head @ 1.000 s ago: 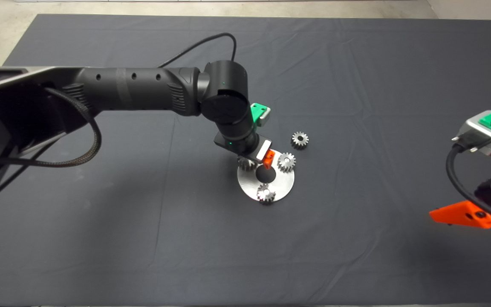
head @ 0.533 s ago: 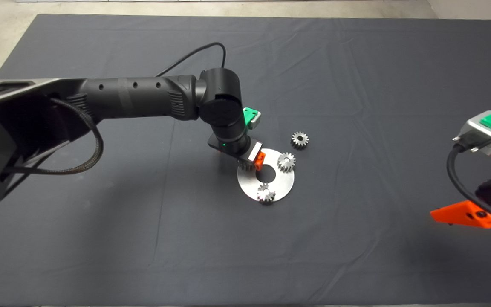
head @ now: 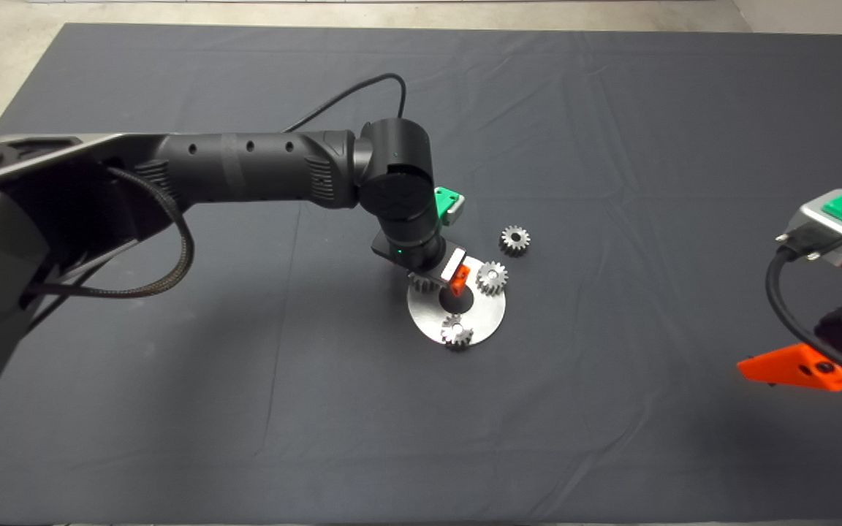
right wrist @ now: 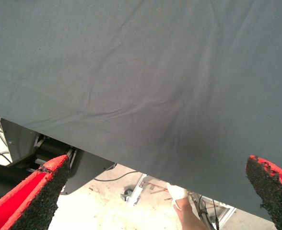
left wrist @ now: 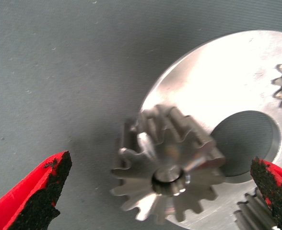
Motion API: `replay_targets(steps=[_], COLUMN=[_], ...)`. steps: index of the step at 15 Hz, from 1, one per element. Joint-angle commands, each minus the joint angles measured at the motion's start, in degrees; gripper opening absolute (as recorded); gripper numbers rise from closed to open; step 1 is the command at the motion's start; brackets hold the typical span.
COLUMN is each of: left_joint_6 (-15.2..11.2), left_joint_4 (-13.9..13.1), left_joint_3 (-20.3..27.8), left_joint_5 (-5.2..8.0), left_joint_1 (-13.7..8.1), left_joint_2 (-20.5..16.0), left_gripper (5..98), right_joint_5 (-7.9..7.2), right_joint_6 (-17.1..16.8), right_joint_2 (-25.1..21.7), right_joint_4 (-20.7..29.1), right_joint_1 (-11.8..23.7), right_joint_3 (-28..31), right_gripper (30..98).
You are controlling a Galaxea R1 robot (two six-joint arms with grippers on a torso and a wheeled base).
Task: Remove an incorrectly installed larger gear and replace it with the correct smaller gear
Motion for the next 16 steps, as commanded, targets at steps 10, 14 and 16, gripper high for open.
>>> replay_targets(steps=[10,14,16], left_joint_6=[1.19,0.84,1.19], left_joint_4=[0.35,0.35,0.35], left_joint_3=[0.22,0.13,-0.18], left_joint_5=[-0.43,-0.37,-0.46], left_joint_1=[-0.98,-1.08,-1.16], left_joint_2=[-0.08,0.1,0.05], left_gripper=[82.3,75.5,75.1], right_joint_5=[-0.18,-0.18,-0.18], right_joint_6=[0.42,0.42,0.42], right_joint_2=[-0.11,-0.11,-0.11], right_joint_4=[1.5,1.5,1.5], right_joint_1=[0.85,0.85,0.85], right_joint_3=[0.08,0.14,0.14], right_gripper=[96.8,96.8,96.8])
